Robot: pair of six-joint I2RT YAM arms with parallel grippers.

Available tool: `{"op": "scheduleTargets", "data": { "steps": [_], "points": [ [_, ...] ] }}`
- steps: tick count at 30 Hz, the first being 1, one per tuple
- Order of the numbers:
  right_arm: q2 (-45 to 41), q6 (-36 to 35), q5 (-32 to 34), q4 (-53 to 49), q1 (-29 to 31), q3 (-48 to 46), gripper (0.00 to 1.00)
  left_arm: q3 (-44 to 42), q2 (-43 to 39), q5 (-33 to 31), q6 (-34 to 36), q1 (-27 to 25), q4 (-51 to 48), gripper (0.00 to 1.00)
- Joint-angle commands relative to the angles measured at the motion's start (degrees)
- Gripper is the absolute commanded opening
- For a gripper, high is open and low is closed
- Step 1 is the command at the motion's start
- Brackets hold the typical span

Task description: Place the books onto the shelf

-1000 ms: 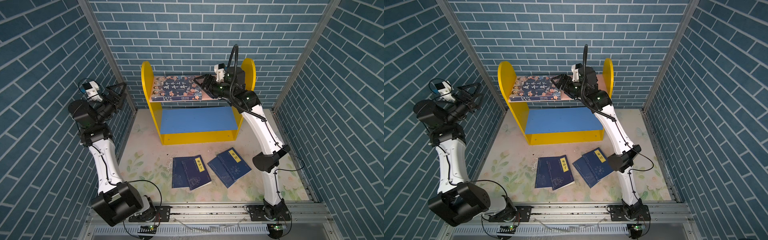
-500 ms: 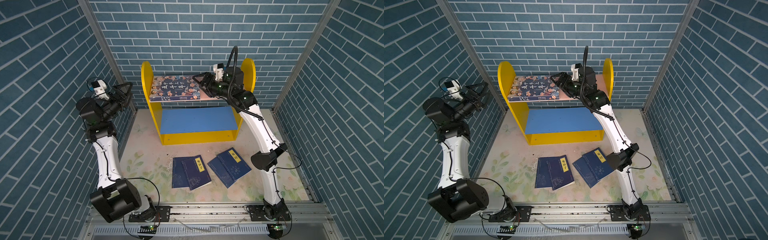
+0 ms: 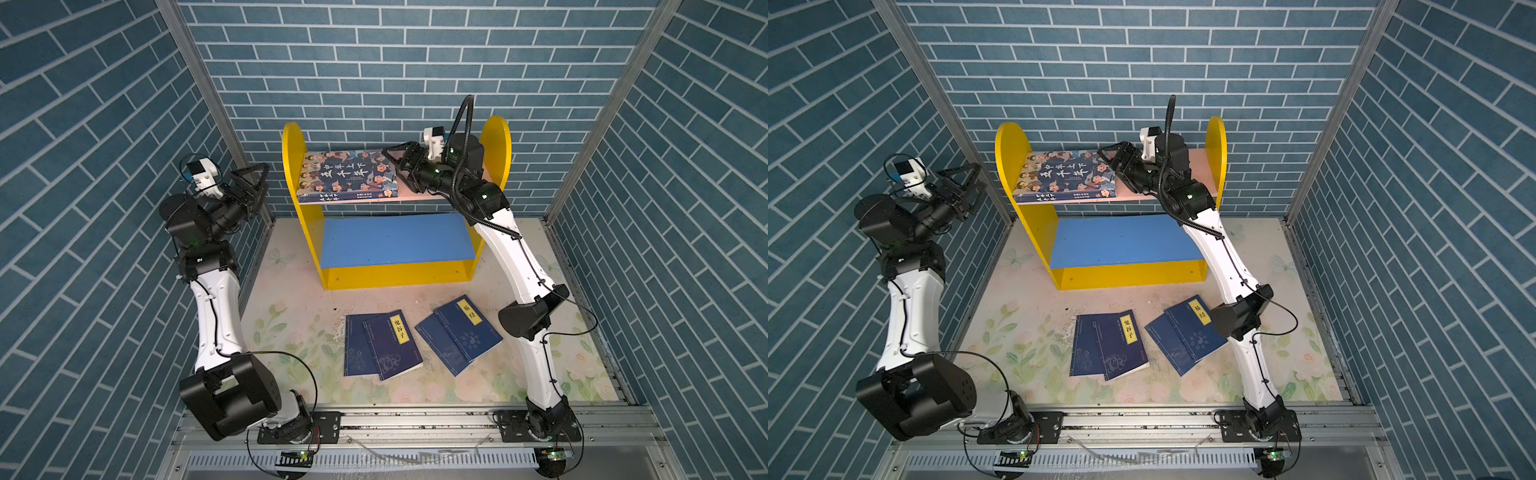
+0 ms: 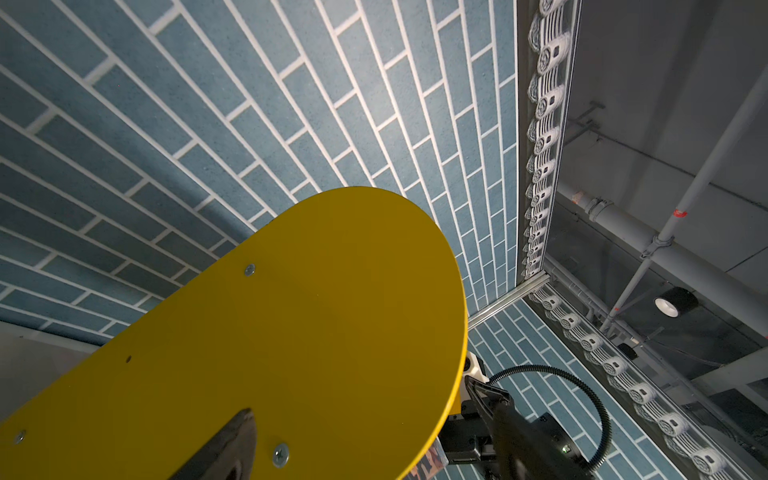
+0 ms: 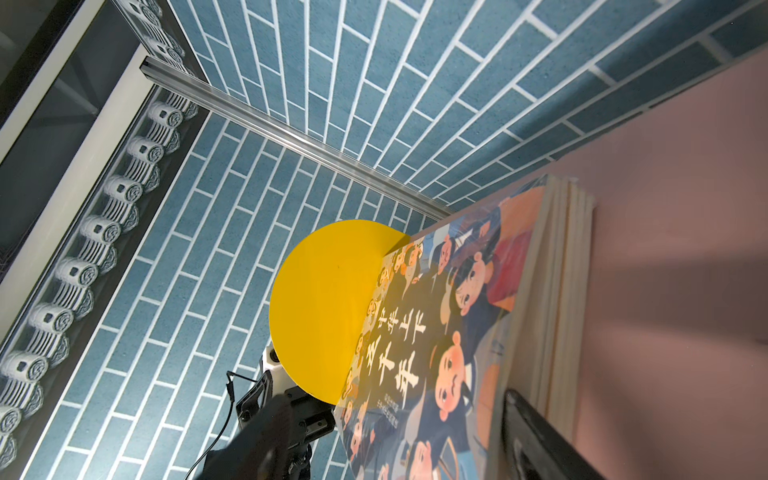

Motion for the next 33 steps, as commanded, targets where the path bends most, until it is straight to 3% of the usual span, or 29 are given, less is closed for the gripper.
{"op": "scheduleTargets", "data": {
  "steps": [1,8,11,24,33],
  "points": [
    [0.6,0.3,-1.3,-1.1,1.1,0.5,0.80,4.2,-4.3,1.3,16.3,-0.2,-13.0,0.90],
    [-5.5,-4.1,5.1,-8.1,0.4,-0.3,0.84,13.0,-5.6,2.9,42.7,-0.1,-38.3,0.87],
    [-7.2,-4.3,5.5,-10.7,0.5,-1.4,0.84,14.4,-6.2,2.3,48.5,-0.2,-43.7,0.87],
    [-7.7,-3.6,5.4,-17.7,3.1,-2.0,0.84,9.7,-9.3,-0.7,45.4,-0.2,-41.3,0.87],
    [-6.7,-2.7,4.9,-16.7,4.3,-2.2,0.84,8.2,-9.6,-3.1,53.6,-0.3,-45.9,0.83]
  ]
}}
